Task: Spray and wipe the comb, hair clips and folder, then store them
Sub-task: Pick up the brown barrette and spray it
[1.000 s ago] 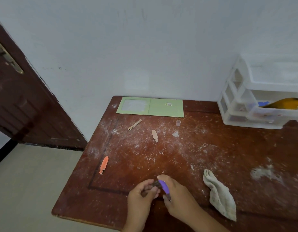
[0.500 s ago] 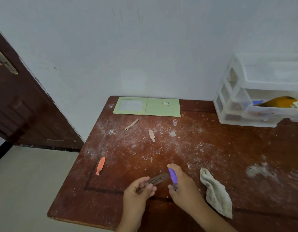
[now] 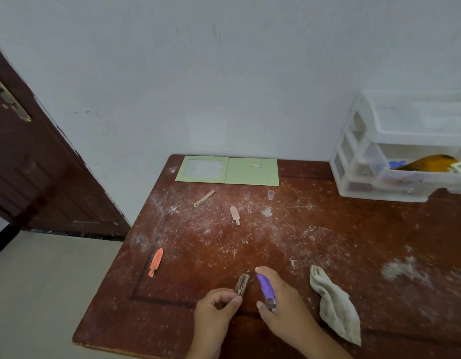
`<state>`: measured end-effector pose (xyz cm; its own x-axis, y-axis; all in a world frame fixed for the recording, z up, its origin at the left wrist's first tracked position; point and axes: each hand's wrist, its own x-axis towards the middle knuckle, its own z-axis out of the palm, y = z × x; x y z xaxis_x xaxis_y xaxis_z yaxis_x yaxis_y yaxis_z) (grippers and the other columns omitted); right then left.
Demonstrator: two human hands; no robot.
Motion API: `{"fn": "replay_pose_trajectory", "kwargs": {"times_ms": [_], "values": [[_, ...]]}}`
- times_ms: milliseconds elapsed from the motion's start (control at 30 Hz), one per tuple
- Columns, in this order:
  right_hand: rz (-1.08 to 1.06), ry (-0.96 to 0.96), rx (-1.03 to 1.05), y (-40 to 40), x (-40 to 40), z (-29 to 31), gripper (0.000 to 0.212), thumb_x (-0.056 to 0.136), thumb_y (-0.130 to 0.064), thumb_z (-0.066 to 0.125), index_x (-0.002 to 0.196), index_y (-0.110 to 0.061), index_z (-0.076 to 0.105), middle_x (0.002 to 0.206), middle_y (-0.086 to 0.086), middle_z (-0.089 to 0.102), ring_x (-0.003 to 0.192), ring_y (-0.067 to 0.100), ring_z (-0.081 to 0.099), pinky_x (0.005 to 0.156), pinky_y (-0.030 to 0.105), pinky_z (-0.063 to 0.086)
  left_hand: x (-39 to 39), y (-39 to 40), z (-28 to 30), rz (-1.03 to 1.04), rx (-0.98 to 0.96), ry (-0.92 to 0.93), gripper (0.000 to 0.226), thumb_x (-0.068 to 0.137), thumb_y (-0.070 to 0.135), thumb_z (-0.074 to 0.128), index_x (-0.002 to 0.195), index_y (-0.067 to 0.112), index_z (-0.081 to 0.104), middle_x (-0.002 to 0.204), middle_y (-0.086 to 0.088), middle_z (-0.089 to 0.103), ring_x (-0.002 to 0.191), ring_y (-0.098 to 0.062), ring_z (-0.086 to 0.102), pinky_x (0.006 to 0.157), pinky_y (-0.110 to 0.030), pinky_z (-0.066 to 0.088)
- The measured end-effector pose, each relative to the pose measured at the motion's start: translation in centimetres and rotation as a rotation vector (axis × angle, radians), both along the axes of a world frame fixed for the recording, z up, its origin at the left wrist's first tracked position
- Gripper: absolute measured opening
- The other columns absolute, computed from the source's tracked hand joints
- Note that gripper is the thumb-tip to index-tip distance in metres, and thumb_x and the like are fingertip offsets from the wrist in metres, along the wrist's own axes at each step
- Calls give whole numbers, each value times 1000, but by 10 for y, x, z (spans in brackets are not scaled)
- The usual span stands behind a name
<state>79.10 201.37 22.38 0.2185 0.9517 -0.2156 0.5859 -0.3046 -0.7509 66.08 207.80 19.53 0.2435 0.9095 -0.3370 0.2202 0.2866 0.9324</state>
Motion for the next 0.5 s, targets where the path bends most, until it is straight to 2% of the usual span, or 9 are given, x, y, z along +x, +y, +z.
{"fn": "replay_pose_trajectory", "kwargs": {"times_ms": [133,267,400,500], "values": [[69,-65,-1,-2,-2,-2,53,90,-17,48,134,-34,25,114,-12,45,73,-3,47,67,7,36,1,-2,4,-7,-41,-25,30,71,-13,66,65,16,62,66,0,62,65,-10,56,50,-3,44],[83,-164,4,-2,-5,-4,49,89,-13,43,133,-28,27,123,-4,48,77,3,41,60,11,31,0,-6,8,-25,-53,-56,29,71,-11,67,67,17,64,63,4,64,65,-9,58,52,-4,46],[22,-112,-4,0,-1,-6,49,88,-12,47,131,-29,28,106,-10,47,69,1,47,62,12,37,-1,-9,6,-32,-59,-61,28,70,-9,70,70,20,66,59,5,65,62,-7,59,52,-6,45],[-9,-135,-13,1,6,-4,49,87,-10,47,129,-27,28,82,-19,40,59,-2,43,52,12,35,-1,-11,4,-43,-72,-66,29,69,-9,70,72,20,67,61,0,66,62,-8,59,53,-8,46]]}}
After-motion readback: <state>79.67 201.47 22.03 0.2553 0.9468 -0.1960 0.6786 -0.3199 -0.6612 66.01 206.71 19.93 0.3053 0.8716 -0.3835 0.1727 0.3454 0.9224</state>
